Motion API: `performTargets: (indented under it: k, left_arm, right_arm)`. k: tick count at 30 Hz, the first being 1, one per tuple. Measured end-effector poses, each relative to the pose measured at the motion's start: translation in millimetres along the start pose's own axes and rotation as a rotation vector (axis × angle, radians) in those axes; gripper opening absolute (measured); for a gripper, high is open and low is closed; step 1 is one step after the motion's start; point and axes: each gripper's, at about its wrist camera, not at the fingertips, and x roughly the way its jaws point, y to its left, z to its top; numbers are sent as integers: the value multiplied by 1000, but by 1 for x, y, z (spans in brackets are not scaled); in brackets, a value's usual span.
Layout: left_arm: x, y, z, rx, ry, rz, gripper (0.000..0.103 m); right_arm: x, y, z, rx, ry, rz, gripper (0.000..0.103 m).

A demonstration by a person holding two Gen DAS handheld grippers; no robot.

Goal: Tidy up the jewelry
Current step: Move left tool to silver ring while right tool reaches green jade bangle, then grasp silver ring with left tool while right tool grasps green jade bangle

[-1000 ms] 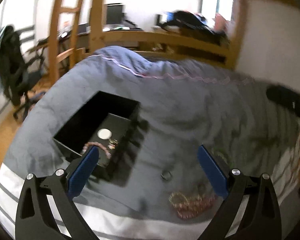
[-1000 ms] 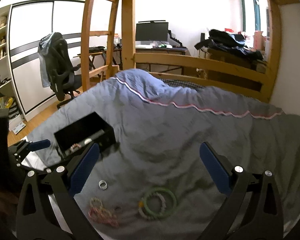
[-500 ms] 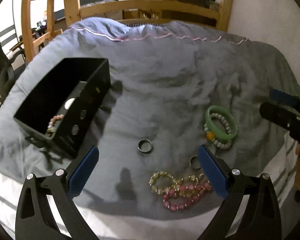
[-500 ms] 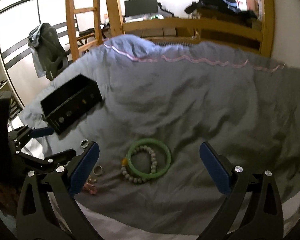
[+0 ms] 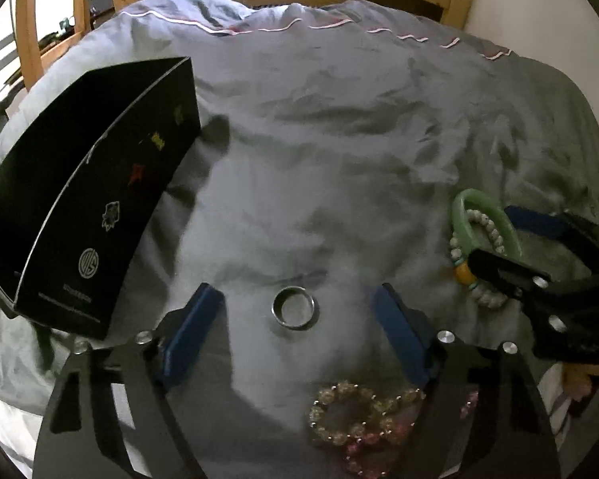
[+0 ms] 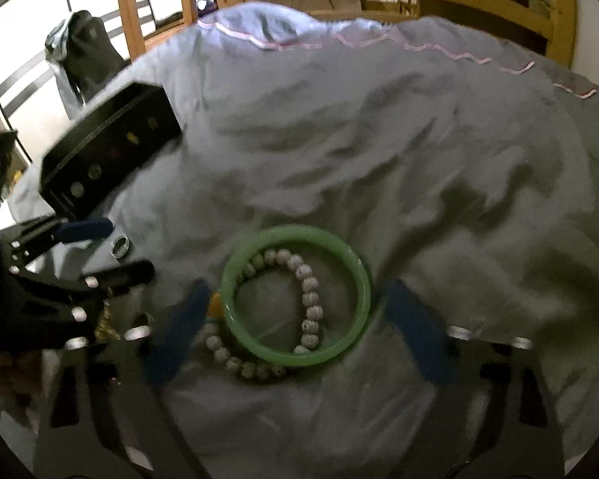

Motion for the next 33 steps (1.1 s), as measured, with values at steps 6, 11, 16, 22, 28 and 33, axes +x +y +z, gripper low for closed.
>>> performTargets:
  k: [6,11,16,22,28,33]
  left_arm:
    - [-4,6,-1,-32,-13,0,34]
    - [-7,8,-3,-41,-17,-11,20]
    - [-16,0,-1,-11,-44,-10,20]
    - [-29,0,6,-8,-95,-20,20]
    - [-36,-5,10,10,-118,-22,20]
    - [-47,-6,6,21,-140,-10,20]
  right_arm:
    - [-4,-3,0,18,-23,25,76]
    - [-14,-4,2,34,-54,36,76]
    - [-24,-3,5,38,-99,42,75]
    - [-24,-1,7,25,-108,33,75]
    - [-28,2,7,18,-118,26,75]
    - [-36,6,6,4,-134,13,76]
